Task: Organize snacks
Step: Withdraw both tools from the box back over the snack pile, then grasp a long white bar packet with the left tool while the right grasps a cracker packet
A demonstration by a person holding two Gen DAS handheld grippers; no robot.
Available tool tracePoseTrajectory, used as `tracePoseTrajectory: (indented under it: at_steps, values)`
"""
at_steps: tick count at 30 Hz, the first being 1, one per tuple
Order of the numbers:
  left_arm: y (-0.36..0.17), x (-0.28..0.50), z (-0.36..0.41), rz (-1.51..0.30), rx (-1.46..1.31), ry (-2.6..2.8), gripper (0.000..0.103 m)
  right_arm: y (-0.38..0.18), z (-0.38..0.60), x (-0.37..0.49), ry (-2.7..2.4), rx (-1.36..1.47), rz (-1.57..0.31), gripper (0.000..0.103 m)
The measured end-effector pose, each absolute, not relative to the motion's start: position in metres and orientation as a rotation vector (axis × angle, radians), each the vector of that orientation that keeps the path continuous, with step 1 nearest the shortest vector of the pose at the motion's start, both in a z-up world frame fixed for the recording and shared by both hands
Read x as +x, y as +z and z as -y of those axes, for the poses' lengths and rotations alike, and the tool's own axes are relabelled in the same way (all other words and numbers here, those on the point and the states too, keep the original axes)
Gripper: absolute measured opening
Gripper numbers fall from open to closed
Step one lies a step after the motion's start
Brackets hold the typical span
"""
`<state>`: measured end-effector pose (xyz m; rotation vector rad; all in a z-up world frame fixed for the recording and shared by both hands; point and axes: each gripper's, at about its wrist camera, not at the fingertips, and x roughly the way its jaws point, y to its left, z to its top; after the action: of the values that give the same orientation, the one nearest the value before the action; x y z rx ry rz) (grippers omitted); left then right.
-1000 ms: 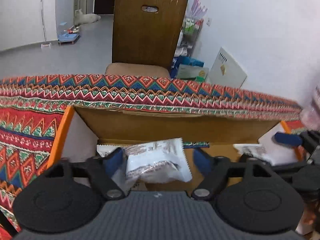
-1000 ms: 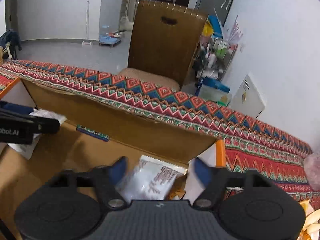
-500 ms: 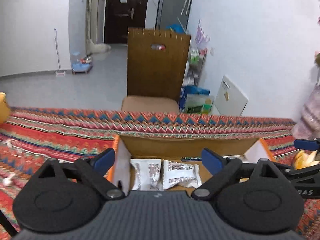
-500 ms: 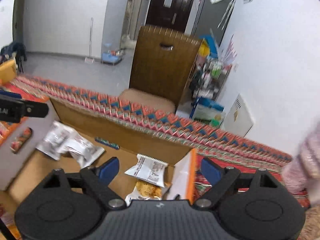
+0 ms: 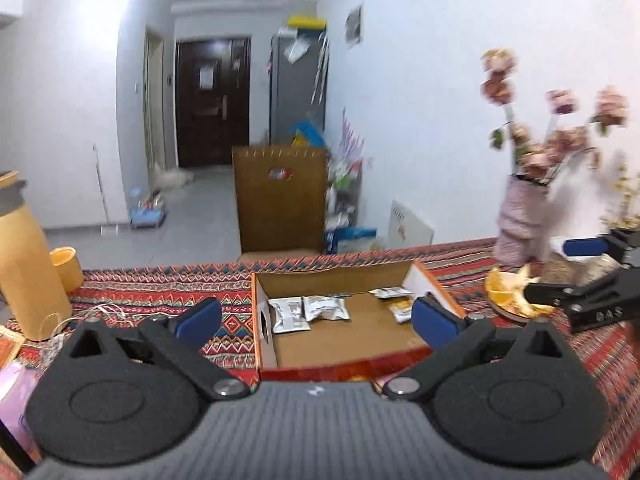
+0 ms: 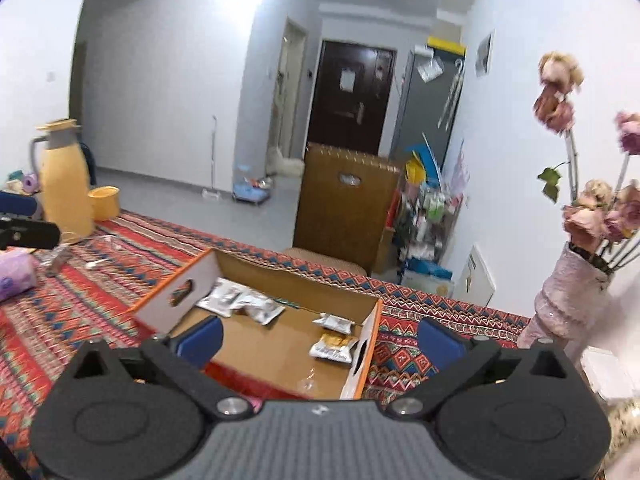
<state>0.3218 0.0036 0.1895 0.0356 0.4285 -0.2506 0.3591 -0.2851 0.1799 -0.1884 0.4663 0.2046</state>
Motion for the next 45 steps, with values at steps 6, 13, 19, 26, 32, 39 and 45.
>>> tracePoseTrajectory:
  at_steps: [6,13,19,26,32,39,45]
  values:
    - [0.151,0.211,-0.015,-0.356,0.028,-0.241,0.103,0.158,0.282,0.253,0.270,-0.178,-0.338,0.103]
    - [0.090,0.116,-0.031,-0.349,-0.076,-0.158,0.103,0.099,0.279,0.137,0.269,-0.157,-0.234,0.103]
    - [0.043,0.078,-0.024,-0.369,-0.012,-0.150,0.103,0.030,0.281,0.083,0.153,-0.106,-0.222,0.103]
    - [0.026,0.076,-0.021,-0.406,-0.006,-0.162,0.103,-0.016,0.282,0.054,0.077,-0.018,-0.292,0.103]
    - [0.021,0.086,-0.018,-0.424,-0.001,-0.181,0.103,-0.024,0.275,0.059,0.067,-0.057,-0.319,0.103]
    - [0.014,0.126,-0.016,-0.490,-0.027,-0.178,0.103,-0.026,0.271,0.081,0.084,-0.031,-0.354,0.103]
    - [0.010,0.202,0.029,-0.518,-0.021,-0.187,0.103,-0.025,0.274,0.109,0.071,-0.003,-0.383,0.103]
